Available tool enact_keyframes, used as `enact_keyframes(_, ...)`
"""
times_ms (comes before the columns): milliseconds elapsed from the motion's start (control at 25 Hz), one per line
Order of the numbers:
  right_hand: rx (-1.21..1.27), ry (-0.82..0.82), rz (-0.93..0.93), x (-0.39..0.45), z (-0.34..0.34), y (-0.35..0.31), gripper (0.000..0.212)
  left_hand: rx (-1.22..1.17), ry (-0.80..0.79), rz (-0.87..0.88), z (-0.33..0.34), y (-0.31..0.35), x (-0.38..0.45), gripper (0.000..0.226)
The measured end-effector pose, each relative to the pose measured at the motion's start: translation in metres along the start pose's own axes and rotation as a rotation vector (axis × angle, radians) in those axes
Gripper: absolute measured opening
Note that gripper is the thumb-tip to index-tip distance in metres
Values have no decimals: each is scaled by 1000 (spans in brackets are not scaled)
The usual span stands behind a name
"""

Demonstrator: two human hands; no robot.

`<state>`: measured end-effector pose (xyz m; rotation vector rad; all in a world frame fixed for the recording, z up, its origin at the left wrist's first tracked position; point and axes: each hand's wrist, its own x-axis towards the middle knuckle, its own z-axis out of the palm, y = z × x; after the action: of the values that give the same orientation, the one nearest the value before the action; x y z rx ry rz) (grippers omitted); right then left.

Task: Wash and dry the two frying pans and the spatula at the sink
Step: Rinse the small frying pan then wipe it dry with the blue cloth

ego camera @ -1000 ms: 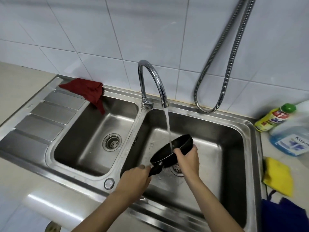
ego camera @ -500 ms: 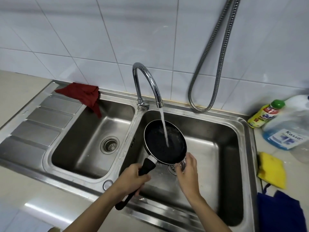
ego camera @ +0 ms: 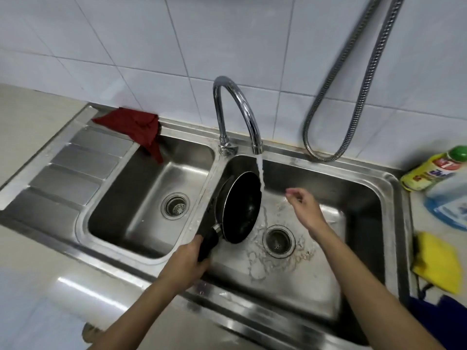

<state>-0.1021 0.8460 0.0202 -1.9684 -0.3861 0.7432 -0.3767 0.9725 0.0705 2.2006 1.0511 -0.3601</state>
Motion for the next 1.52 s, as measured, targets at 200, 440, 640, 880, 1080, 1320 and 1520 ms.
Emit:
enact_keyframes(200,-314,-382,-481,93,38,-108,33,89,34,36,-3,-7,7,28)
enact_keyframes(440,-592,-741,-765,145,77,-133,35,143,78,76,-12,-12,19,30)
enact_keyframes(640,-629,-482,-903,151,95,-128,24,191,93,94,-15,-14,19,28)
enact_keyframes(880,-269,-313,-537,129,82,-136,13,242,86,125,-21,-18,16,20)
enact_keyframes(1080,-281,-150,-474,72,38,-91,20,55,-13,63,-32,-15,17,13)
enact_keyframes(1320,-328,296,-311,-96,-79,53,13,-331,-293,60,-15,29,1,25)
enact_keyframes(1520,-855,661,291,-215,-133,162,74,-401,-458,133,11,66,-6,13)
